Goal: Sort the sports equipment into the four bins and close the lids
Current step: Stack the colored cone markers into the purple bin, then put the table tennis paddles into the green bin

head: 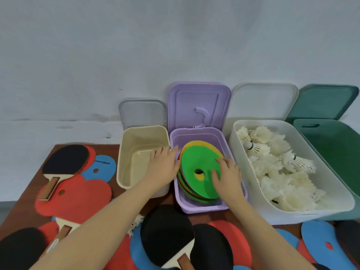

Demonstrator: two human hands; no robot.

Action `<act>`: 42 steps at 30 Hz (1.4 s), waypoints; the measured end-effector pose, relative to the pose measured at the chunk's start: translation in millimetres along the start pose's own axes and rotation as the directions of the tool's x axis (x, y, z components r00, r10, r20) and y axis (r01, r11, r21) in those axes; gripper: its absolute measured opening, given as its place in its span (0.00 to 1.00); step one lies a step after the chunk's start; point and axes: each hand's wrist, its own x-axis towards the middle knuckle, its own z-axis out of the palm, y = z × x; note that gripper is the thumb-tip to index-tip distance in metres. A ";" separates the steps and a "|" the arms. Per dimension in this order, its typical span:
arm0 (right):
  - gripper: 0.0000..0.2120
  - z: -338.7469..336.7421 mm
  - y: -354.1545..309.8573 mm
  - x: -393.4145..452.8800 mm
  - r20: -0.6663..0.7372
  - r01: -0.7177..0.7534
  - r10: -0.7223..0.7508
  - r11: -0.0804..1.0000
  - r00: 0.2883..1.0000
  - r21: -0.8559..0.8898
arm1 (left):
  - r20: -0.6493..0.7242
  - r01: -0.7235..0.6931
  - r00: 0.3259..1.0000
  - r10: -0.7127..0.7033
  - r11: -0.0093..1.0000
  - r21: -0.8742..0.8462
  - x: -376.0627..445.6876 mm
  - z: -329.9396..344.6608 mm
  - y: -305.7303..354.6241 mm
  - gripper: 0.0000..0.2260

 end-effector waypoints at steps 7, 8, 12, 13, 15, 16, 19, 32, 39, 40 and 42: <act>0.17 12.5 -51.2 -25.9 0.014 0.238 -0.244 0.958 0.970 0.158 | -0.142 -0.026 0.990 0.010 0.994 -0.109 -55.9 -26.6 -50.3 0.23; 0.17 15.0 -61.1 -29.8 0.012 0.275 -0.281 0.944 0.960 0.183 | -0.165 -0.010 0.986 -0.009 0.993 -0.115 -66.4 -30.3 -59.2 0.23; 0.14 30.5 -104.4 -46.8 -0.003 0.384 -0.398 0.883 0.917 0.272 | -0.175 0.091 0.977 -0.124 0.979 -0.184 -110.8 -40.8 -99.5 0.24; 0.13 35.8 -115.2 -52.3 -0.005 0.401 -0.418 0.870 0.909 0.286 | -0.174 0.115 0.973 -0.149 0.974 -0.193 -121.0 -41.4 -109.5 0.23; 0.12 48.5 -134.5 -65.6 0.016 0.411 -0.440 0.851 0.898 0.328 | -0.154 0.168 0.967 -0.201 0.964 -0.206 -140.9 -38.0 -127.1 0.23; 0.12 56.1 -142.5 -73.3 0.031 0.414 -0.452 0.841 0.892 0.349 | -0.132 0.199 0.964 -0.231 0.956 -0.216 -150.6 -33.9 -135.4 0.22; 0.13 85.2 -157.9 -95.4 0.135 0.369 -0.439 0.858 0.888 0.356 | -0.052 0.266 0.958 -0.283 0.940 -0.215 -181.0 -17.4 -157.0 0.19; 0.25 161.1 -188.5 -145.1 0.484 0.187 -0.153 0.982 0.861 -0.022 | 0.196 0.311 0.939 -0.284 0.943 -0.121 -257.6 24.5 -222.0 0.22; 0.19 157.1 -190.6 -153.3 0.465 0.177 -0.154 0.984 0.872 -0.005 | 0.199 0.364 0.919 -0.341 0.926 -0.097 -246.6 29.3 -238.1 0.31; 0.19 154.5 -191.8 -155.0 0.450 0.172 -0.155 0.985 0.879 0.004 | 0.205 0.370 0.915 -0.348 0.926 -0.081 -244.2 30.5 -238.2 0.33; 0.19 148.9 -192.4 -158.1 0.417 0.120 -0.122 0.992 0.900 0.031 | 0.202 0.378 0.912 -0.358 0.923 -0.071 -239.3 35.5 -238.5 0.35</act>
